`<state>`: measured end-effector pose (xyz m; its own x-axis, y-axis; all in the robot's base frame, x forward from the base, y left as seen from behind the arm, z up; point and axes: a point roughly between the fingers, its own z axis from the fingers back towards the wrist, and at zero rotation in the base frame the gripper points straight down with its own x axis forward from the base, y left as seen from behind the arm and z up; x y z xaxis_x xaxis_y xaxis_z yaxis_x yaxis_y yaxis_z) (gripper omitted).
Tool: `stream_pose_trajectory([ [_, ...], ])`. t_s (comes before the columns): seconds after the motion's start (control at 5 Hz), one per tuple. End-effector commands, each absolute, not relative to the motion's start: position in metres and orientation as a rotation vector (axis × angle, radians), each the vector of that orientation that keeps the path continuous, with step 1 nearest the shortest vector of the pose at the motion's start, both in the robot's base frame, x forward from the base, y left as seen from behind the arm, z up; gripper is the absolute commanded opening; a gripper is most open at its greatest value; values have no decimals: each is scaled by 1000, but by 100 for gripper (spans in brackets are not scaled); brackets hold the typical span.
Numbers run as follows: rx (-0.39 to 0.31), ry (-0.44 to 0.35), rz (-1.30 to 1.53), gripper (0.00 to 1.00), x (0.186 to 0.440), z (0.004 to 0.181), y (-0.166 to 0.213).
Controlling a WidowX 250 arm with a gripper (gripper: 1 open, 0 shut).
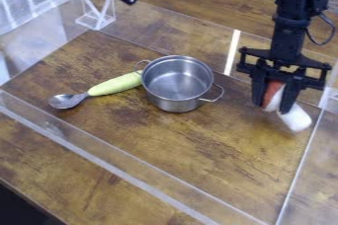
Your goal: Put the mushroom in the silver pot
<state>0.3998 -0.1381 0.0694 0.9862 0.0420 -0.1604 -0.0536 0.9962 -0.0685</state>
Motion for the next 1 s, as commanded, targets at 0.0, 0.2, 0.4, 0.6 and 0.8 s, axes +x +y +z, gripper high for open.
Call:
stream_pose_trajectory([
  [0.0, -140, -11, 97, 0, 400, 153, -125],
  [0.2, -164, -56, 174, 0, 391, 177, -107],
  [0.4, -172, -79, 231, 0, 376, 177, -74],
  [0.6, -166, -86, 298, 0, 357, 169, -38],
  [0.8, -171, -91, 388, 0, 348, 165, -18],
])
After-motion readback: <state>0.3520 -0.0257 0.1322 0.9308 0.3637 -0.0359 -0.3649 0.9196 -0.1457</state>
